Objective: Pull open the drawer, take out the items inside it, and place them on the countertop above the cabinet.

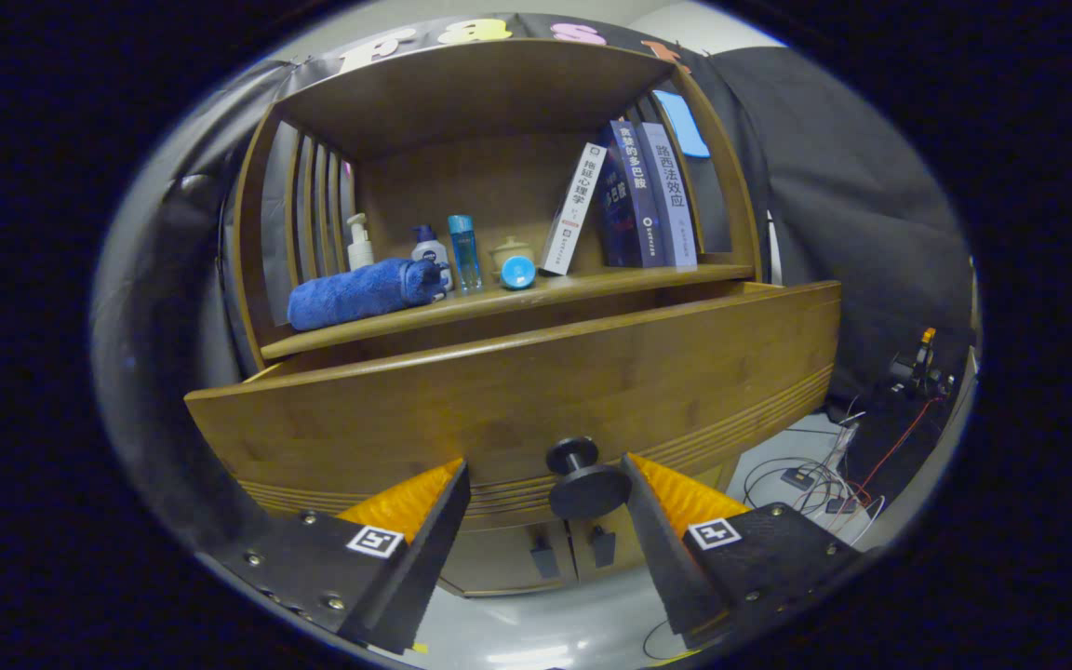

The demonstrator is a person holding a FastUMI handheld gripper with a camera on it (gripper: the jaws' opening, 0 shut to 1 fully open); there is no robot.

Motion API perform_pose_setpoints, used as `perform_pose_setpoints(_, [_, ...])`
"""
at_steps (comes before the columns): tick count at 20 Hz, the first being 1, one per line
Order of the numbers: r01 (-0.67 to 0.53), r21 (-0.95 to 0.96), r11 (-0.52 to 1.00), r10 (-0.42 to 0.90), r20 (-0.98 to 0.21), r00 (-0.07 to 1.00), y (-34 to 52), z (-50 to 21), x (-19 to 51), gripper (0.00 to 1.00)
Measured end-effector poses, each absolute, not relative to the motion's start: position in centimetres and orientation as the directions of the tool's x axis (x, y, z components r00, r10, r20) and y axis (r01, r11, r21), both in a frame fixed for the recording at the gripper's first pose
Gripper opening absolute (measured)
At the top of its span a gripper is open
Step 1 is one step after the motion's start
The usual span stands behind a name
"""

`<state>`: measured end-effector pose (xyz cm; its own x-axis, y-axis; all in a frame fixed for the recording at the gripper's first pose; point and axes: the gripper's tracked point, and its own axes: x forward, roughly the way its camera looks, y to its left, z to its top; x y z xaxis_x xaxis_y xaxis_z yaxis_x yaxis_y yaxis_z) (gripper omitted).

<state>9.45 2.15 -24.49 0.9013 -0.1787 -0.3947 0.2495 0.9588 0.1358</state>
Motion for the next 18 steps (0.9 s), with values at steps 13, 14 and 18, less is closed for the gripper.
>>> perform_pose_setpoints(13, [0.182,0.151,0.972,-0.113,-0.381,0.918,2.1,-25.1,14.9,0.95])
perform_pose_setpoints(14, [0.184,0.156,0.97,-0.114,-0.376,0.92,2.1,-25.0,15.2,0.96])
perform_pose_setpoints(18, [0.185,0.159,0.97,-0.113,-0.378,0.919,2.1,-25.3,16.7,0.95])
